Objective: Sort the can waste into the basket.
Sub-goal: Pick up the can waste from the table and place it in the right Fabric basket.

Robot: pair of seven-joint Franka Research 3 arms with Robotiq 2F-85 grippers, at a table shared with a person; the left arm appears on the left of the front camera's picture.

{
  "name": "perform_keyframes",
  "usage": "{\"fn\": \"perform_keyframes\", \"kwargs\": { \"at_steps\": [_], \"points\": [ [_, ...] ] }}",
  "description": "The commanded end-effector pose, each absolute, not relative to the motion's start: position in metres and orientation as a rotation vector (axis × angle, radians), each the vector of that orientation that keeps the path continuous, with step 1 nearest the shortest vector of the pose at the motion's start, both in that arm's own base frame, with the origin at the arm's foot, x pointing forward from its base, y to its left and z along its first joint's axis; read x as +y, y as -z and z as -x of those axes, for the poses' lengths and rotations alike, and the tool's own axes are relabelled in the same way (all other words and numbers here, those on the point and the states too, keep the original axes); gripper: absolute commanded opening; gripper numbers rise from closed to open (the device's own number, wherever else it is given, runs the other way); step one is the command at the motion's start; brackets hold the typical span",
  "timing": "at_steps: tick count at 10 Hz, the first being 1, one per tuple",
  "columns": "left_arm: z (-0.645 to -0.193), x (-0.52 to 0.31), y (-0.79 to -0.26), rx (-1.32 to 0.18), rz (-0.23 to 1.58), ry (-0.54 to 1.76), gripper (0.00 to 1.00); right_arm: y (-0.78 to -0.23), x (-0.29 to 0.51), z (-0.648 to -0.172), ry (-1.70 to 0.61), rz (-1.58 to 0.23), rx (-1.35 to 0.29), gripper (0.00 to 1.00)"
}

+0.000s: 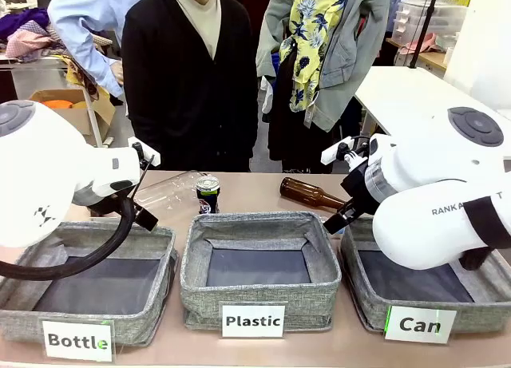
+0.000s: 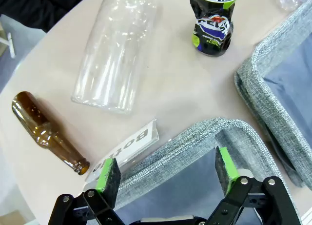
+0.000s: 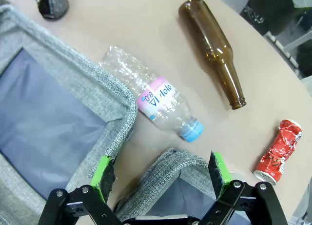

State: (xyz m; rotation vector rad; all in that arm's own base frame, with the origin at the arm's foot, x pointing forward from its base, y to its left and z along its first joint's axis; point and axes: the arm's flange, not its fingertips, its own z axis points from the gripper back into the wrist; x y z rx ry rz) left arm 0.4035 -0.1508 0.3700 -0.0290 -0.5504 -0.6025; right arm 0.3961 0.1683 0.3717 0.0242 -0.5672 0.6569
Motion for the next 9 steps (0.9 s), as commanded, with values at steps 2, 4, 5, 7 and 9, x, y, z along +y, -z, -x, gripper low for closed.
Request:
{"fn": "perform_keyframes", "kwargs": {
  "at_steps": [2, 4, 5, 7, 9],
  "points": [
    [-0.4035, -0.1508, -0.3701, -0.551, 0.029, 0.602, 1.0, -0.3717, 0.1682, -0.3962, -0.657, -0.025, -0.567, 1.0],
    [-0.4035, -0.1508, -0.3701, -0.551, 0.029, 0.602, 1.0, -0.3717, 0.1682, -0.3962, -0.657, -0.025, -0.567, 1.0],
    [-0.4035, -0.1508, -0.3701, -0.551, 0.029, 0.602, 1.0, -0.3717, 0.1682, -0.3962, -0.657, -0.025, -0.567, 1.0],
    [-0.4035, -0.1508, -0.3701, -0.551, 0.029, 0.602, 1.0, -0.3717, 0.1682, -0.3962, -0.657, -0.025, -0.567, 1.0],
    [-0.4035, -0.1508, -0.3701, -0.551, 0.029, 0.602, 1.0, -0.3717, 0.1682, -0.3961, -0.657, -0.024, -0.567, 1.0]
  ]
}}
